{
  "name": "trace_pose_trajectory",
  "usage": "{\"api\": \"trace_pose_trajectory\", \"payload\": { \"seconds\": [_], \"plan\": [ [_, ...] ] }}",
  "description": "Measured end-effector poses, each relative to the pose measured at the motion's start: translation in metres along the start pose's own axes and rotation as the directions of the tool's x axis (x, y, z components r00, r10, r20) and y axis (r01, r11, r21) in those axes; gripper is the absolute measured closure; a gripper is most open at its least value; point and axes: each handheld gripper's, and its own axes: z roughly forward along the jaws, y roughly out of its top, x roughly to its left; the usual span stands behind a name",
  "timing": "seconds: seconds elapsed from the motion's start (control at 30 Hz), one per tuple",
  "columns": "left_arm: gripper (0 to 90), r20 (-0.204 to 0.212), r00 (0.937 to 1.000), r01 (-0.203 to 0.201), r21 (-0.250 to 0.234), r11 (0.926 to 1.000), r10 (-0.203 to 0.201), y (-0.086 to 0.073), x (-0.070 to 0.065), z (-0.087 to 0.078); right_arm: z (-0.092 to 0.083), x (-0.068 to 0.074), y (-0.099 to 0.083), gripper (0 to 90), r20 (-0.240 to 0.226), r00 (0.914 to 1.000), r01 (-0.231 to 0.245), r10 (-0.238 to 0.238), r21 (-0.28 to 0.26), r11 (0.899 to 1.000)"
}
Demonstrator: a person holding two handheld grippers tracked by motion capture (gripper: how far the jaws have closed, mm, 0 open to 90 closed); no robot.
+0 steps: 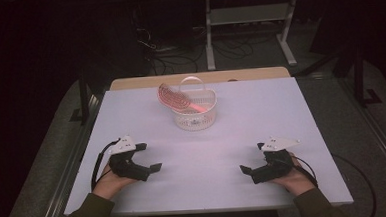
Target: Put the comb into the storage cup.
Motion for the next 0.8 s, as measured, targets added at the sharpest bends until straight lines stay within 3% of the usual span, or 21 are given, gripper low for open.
{"api": "trace_pose_trajectory", "payload": {
  "seconds": [0.33,0.8],
  "plan": [
    [2.7,-0.015,0.9996,-0.024,-0.003,0.9997,0.024,-0.01,-0.002,0.0,0.001,0.001,0.0,0.0,0.004,1.0,0.004,-0.004,0.005,1.0],
    [2.7,0.006,0.9993,-0.038,0.028,0.9989,0.038,-0.011,-0.004,0.005,0.002,0.001,0.0,0.0,0.001,1.0,0.009,-0.009,0.013,1.0]
  ]
}}
